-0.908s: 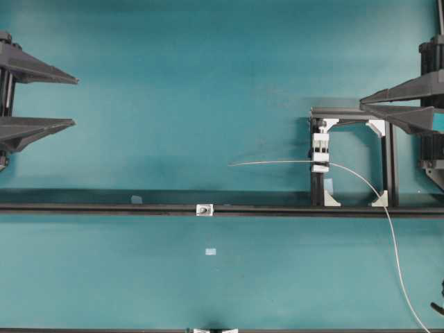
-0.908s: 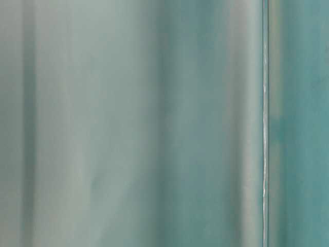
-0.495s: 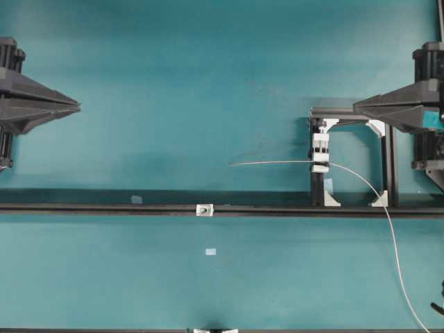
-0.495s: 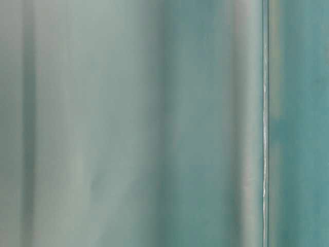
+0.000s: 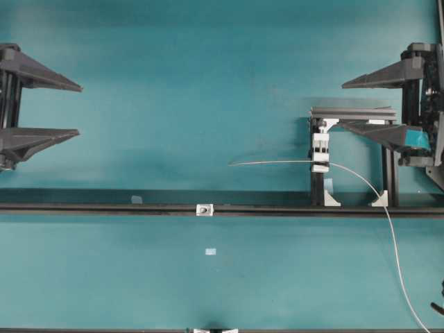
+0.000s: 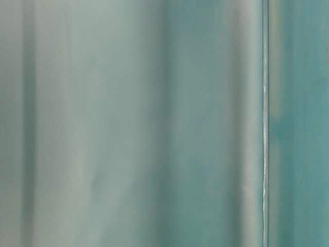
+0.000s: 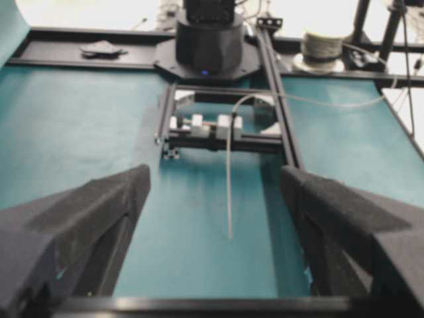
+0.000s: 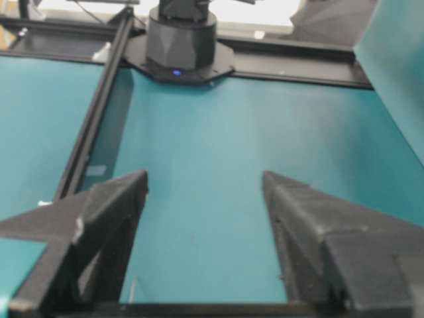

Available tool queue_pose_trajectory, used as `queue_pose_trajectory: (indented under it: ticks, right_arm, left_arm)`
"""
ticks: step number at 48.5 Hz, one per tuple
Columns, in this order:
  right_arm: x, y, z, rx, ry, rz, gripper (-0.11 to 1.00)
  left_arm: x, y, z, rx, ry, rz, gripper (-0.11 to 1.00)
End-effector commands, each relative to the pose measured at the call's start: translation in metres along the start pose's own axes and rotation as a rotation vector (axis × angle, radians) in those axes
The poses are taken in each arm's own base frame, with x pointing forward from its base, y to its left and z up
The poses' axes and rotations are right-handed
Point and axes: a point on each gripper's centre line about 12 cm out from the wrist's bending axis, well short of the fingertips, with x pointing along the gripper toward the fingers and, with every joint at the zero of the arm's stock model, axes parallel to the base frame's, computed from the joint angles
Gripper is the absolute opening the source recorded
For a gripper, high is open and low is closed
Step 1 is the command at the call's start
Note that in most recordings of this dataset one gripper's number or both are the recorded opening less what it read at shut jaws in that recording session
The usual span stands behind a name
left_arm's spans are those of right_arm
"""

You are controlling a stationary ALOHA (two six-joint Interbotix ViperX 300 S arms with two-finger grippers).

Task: Insert the wire through the hole in the metal fitting marked with a red label. (retake)
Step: 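Move both grippers inward, right gripper toward the white wire end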

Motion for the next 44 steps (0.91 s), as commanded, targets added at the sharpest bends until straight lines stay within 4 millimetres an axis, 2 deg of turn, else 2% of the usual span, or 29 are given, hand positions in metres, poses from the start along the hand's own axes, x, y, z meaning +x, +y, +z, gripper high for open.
queue_pose_trajectory:
  ticks: [1, 20, 44]
  right_arm:
    - [0.004, -0.001, 0.003, 0.006, -0.003, -0.006, 0.74]
    - [0.027, -0.003, -0.028, 0.118, 0.146, -0.025, 0.74]
    - [0.064, -0.005, -0.063, 0.118, 0.316, -0.045, 0.74]
  left_arm:
    - [0.006, 0.0, -0.001, 0.0, 0.018, 0.0, 0.6]
    - [0.034, 0.001, -0.03, 0.005, 0.173, 0.009, 0.6]
    - [0.059, 0.002, -0.058, 0.007, 0.311, 0.014, 0.6]
